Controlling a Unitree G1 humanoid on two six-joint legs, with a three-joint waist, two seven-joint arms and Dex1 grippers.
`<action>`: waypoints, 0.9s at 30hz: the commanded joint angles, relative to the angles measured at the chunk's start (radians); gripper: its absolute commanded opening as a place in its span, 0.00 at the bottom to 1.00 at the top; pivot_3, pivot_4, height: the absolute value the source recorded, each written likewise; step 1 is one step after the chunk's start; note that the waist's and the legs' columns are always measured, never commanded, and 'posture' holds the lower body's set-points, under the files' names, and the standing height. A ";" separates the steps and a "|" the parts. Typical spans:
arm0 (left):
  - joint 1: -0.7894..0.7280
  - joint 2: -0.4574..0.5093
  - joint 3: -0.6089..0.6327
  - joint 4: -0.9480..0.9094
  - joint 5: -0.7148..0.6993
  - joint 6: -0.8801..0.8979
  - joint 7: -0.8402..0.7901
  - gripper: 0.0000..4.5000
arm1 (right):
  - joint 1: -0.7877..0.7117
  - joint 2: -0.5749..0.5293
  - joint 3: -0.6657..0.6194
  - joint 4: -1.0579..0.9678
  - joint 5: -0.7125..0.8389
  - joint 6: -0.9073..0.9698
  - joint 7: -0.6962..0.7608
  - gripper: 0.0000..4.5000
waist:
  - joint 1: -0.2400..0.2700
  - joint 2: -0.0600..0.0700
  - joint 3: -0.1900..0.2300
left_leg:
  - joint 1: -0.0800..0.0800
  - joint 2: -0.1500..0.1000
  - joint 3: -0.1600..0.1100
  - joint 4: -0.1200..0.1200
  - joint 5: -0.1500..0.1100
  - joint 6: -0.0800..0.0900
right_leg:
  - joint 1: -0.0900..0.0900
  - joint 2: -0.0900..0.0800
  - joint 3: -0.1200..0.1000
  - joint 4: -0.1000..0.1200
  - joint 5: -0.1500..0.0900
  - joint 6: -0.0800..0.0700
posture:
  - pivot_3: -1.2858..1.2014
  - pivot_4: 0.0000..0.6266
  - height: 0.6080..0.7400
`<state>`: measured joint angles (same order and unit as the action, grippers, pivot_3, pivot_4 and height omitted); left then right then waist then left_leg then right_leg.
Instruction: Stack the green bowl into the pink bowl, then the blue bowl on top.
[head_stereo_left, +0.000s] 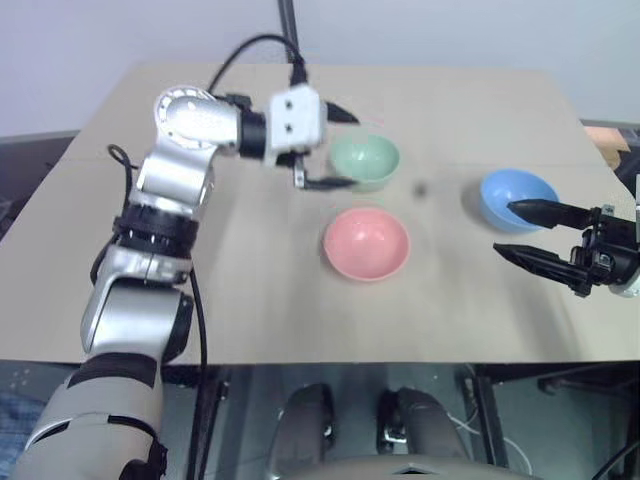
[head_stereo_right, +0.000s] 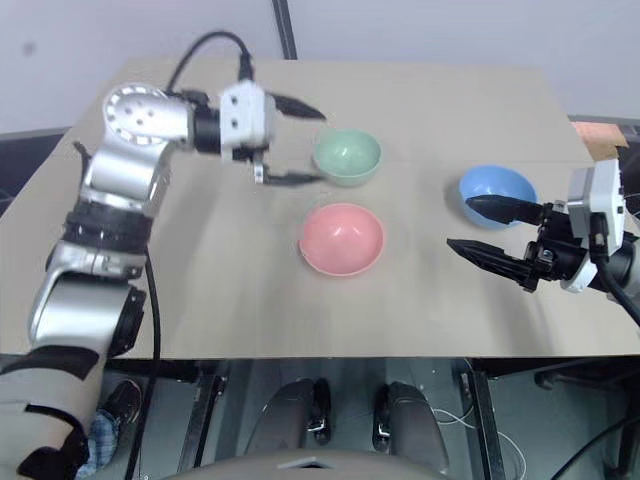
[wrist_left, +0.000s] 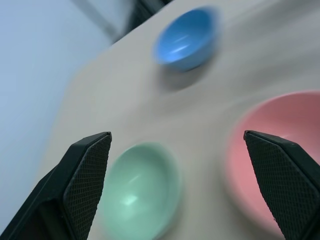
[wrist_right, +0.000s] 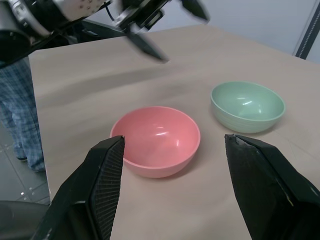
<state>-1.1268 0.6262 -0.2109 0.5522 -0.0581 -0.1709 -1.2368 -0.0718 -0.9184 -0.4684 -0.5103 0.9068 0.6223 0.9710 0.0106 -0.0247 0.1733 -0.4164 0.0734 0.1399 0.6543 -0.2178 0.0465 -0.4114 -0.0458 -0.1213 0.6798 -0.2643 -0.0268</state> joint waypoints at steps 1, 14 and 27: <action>-0.079 -0.008 -0.060 0.272 0.154 -0.228 0.086 1.00 | -0.014 -0.009 -0.020 -0.013 0.001 -0.016 -0.003 0.78 | 0.004 0.000 0.000 | 0.000 0.000 0.000 0.000 0.000 0.000 | 0.000 0.000 0.000 0.000 0.000 0.000 | 0.52 0.24 1.00; -0.226 -0.186 -0.206 0.710 0.469 -0.446 0.440 1.00 | -0.013 -0.010 -0.054 -0.034 0.003 -0.015 -0.038 0.78 | 0.005 -0.002 0.001 | -0.015 0.000 -0.004 0.009 0.000 0.000 | -0.009 0.000 -0.005 0.001 0.000 0.000 | 0.52 0.24 1.00; -0.242 -0.301 -0.287 0.796 0.636 -0.349 0.633 1.00 | 0.005 -0.008 -0.077 -0.053 0.010 -0.016 -0.065 0.78 | 0.004 -0.002 0.001 | -0.015 0.000 -0.006 0.012 0.000 0.001 | -0.009 -0.001 -0.006 0.004 0.000 0.000 | 0.52 0.24 1.00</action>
<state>-1.3367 0.3328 -0.5115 1.3438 0.5775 -0.5435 -0.6291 -0.0615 -0.9184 -0.5030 -0.5362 0.9043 0.6204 0.9101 0.0147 -0.0268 0.1745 -0.4311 0.0738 0.1341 0.6661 -0.2183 0.0473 -0.4200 -0.0465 -0.1269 0.6837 -0.2641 -0.0265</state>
